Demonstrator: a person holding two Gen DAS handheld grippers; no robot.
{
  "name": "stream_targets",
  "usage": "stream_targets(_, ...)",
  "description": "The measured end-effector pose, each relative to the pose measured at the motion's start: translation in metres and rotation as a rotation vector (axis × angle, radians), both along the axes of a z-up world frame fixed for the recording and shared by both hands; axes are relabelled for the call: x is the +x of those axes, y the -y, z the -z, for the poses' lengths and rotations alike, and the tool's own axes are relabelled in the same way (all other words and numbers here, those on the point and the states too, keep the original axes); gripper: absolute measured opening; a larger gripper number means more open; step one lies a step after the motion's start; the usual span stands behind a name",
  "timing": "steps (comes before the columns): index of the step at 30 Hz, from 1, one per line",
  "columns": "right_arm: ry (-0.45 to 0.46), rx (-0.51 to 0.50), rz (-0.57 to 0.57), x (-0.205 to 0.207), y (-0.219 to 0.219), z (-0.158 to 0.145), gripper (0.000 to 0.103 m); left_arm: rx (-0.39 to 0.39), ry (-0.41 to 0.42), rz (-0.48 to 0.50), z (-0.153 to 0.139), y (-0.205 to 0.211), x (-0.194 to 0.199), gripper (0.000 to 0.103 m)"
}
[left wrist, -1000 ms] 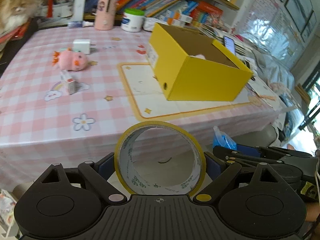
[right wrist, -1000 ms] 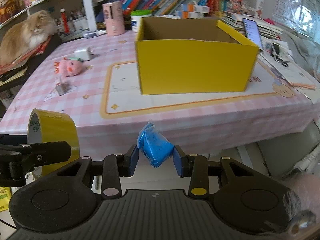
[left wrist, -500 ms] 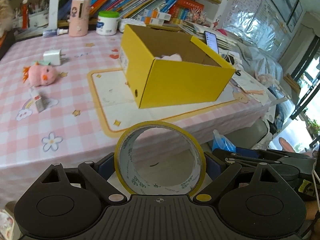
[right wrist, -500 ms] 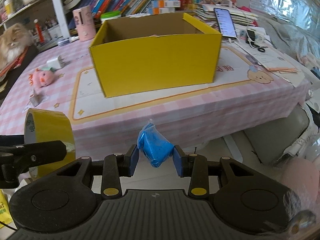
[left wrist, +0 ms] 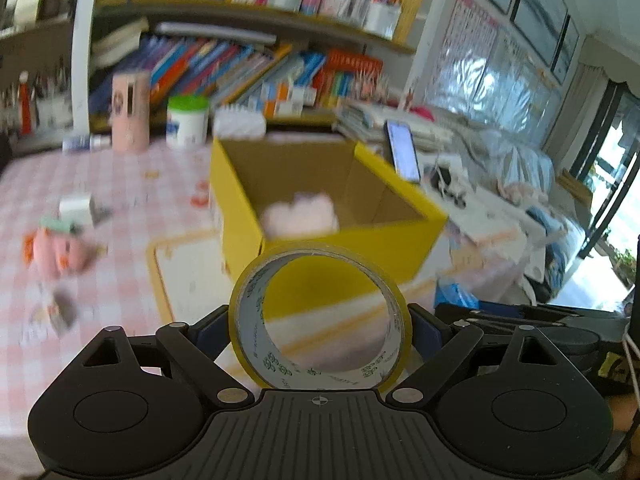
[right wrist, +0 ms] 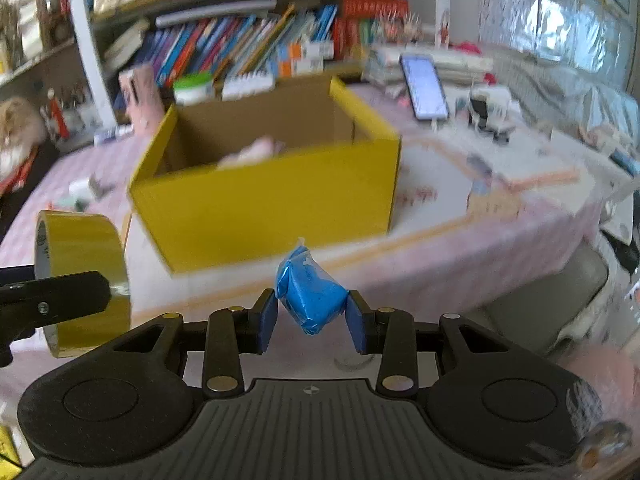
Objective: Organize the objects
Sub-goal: 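Lift the tape roll and blue packet and carry both toward the yellow box, then lower the tape roll into the box with left gripper while right gripper releases the blue packet inside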
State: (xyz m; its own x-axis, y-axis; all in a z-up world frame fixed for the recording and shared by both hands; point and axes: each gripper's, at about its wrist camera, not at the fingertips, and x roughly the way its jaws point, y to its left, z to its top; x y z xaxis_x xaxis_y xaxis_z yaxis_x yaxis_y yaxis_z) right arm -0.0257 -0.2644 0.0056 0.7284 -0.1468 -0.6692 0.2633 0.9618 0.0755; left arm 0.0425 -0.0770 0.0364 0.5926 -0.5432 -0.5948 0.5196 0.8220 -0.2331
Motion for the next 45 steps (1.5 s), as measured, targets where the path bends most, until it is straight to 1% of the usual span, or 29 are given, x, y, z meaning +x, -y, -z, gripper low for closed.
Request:
stream_targets(4, 0.058, -0.001, 0.004, 0.017, 0.020, -0.020, 0.035, -0.004, 0.061, -0.013, -0.014, 0.015, 0.015, 0.091)
stream_targets(8, 0.103, -0.012, -0.014, 0.039, 0.037, -0.036, 0.035, 0.006, 0.099, -0.019, -0.022, 0.032, 0.030, 0.091)
stream_targets(13, 0.144, -0.032, -0.057, 0.069, 0.055, -0.051, 0.035, 0.029, 0.129, -0.034, -0.021, 0.054, 0.048, 0.091)
stream_targets(19, 0.155, -0.053, -0.130, 0.104, 0.071, -0.057, 0.035, 0.065, 0.135, -0.067, -0.014, 0.077, 0.072, 0.091)
stream_targets(26, 0.127, -0.057, -0.216, 0.142, 0.079, -0.052, 0.035, 0.139, 0.116, -0.069, 0.008, 0.102, 0.091, 0.091)
stream_targets(35, 0.051, -0.059, -0.341, 0.181, 0.075, -0.036, 0.035, 0.226, 0.090, -0.079, 0.026, 0.117, 0.110, 0.091)
stream_targets(42, -0.014, -0.069, -0.426, 0.206, 0.064, -0.022, 0.035, 0.251, 0.047, -0.091, 0.038, 0.119, 0.119, 0.091)
stream_targets(45, -0.041, -0.079, -0.456, 0.214, 0.060, -0.015, 0.035, 0.262, 0.046, -0.090, 0.041, 0.121, 0.119, 0.092)
